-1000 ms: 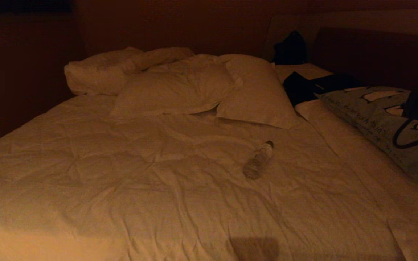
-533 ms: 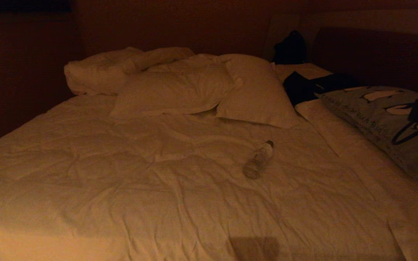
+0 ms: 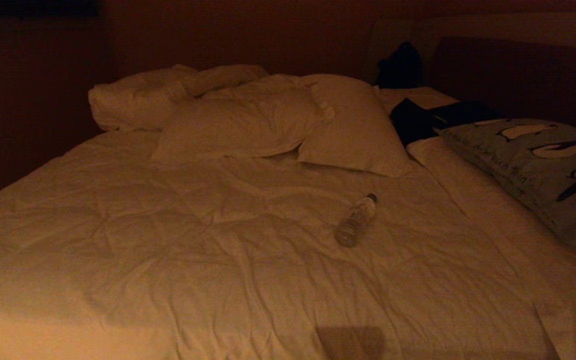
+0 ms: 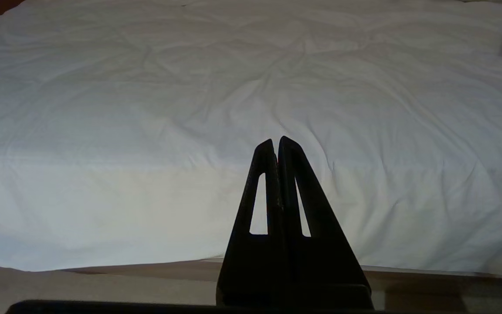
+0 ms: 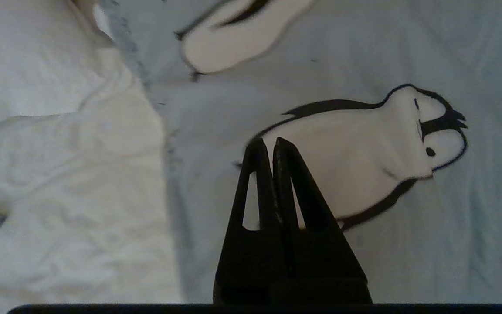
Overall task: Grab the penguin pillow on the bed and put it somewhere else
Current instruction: Pick up the pillow
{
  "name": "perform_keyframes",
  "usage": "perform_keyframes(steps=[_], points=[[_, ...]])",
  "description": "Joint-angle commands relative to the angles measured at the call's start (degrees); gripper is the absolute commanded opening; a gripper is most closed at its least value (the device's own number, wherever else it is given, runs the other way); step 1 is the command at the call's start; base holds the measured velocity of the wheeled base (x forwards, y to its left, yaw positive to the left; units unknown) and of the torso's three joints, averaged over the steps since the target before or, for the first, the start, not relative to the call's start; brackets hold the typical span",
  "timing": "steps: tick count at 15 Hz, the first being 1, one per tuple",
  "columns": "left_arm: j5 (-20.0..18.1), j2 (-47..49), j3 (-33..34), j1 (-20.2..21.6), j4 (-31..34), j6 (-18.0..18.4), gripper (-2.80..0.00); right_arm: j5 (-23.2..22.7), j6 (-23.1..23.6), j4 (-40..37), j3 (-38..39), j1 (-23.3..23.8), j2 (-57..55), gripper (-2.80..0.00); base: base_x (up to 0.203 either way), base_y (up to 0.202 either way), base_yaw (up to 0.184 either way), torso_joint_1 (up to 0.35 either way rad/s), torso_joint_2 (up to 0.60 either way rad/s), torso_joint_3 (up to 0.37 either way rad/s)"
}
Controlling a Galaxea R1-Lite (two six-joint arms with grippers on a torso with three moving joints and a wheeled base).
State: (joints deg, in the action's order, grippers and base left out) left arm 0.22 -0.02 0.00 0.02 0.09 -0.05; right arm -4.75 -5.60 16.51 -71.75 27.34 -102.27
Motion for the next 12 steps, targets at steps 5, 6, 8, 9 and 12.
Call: perform_keyframes(steps=[5, 6, 8, 9, 12], points=[[0.04, 0.02, 0.0, -0.02, 0.0, -0.04, -2.8, -1.49, -0.03, 0.22, -0.76, 1.66, -3.95, -2.8, 0.0, 0.0, 0.0, 0.0, 0.0, 0.0], [0.04, 0.02, 0.0, 0.06, 0.0, 0.05, -2.8, -1.48, -0.03, 0.28, -0.84, 1.75, -4.61, -2.8, 0.0, 0.0, 0.0, 0.0, 0.0, 0.0], [0.04, 0.02, 0.0, 0.05, 0.0, -0.01, -2.8, -1.43, 0.06, 0.22, -1.59, 2.01, -5.93, -2.8, 0.0, 0.0, 0.0, 0.0, 0.0, 0.0], [0.04, 0.01, 0.0, 0.06, 0.0, -0.02, -2.8, -1.41, 0.08, 0.24, -1.98, 2.23, -6.87, -2.8, 0.0, 0.0, 0.0, 0.0, 0.0, 0.0], [0.04, -0.01, 0.0, 0.01, 0.0, 0.0, -2.8, -1.28, 0.4, 0.28, -2.56, 2.46, -7.55, 0.0, 0.0, 0.0, 0.0, 0.0, 0.0, 0.0]])
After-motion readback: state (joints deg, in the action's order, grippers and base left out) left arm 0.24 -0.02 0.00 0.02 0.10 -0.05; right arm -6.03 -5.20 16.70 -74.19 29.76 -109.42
